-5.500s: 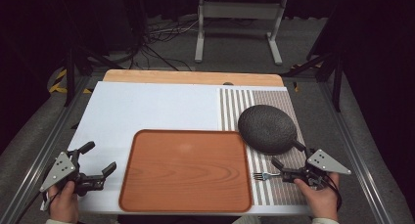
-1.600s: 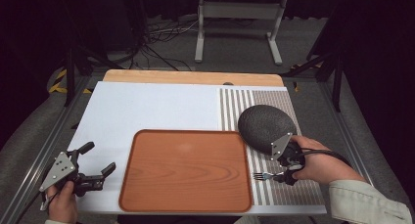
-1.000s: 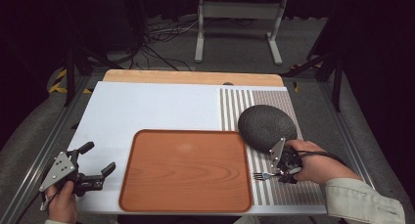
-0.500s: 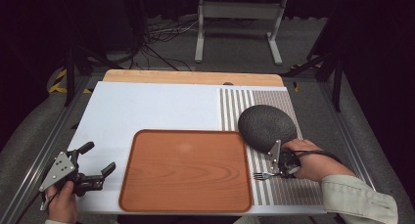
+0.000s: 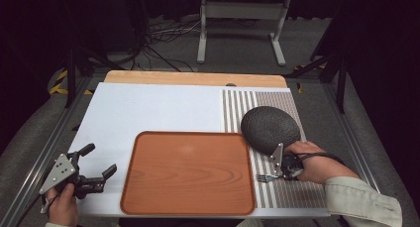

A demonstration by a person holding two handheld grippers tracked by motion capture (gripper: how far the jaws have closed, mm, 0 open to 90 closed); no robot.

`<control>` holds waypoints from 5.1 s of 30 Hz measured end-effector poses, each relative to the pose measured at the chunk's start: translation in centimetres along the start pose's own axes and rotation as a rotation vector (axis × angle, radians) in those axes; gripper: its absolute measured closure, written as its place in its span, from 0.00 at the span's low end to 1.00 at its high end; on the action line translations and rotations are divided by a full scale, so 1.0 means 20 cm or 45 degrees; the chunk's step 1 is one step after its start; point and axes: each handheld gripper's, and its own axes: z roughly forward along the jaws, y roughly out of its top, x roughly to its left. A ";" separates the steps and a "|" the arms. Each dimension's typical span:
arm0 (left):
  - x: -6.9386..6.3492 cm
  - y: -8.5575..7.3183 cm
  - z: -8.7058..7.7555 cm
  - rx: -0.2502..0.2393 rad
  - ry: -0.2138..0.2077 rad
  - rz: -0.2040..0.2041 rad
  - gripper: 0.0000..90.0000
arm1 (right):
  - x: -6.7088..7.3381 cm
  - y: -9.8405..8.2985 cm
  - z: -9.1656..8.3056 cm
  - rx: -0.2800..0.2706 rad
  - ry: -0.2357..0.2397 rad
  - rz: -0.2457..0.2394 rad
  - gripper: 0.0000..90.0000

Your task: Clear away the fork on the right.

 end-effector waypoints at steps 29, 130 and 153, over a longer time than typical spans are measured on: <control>0.00 0.00 0.00 0.000 0.000 0.001 0.01 | 0.01 0.02 -0.27 -0.161 -0.121 0.087 0.87; 0.01 0.01 -0.01 -0.008 -0.002 0.000 0.01 | 0.03 0.62 -0.21 -0.592 0.053 1.313 0.87; 0.01 0.01 -0.01 -0.005 -0.003 0.001 0.01 | 0.00 0.71 -0.07 -0.457 0.090 1.418 0.87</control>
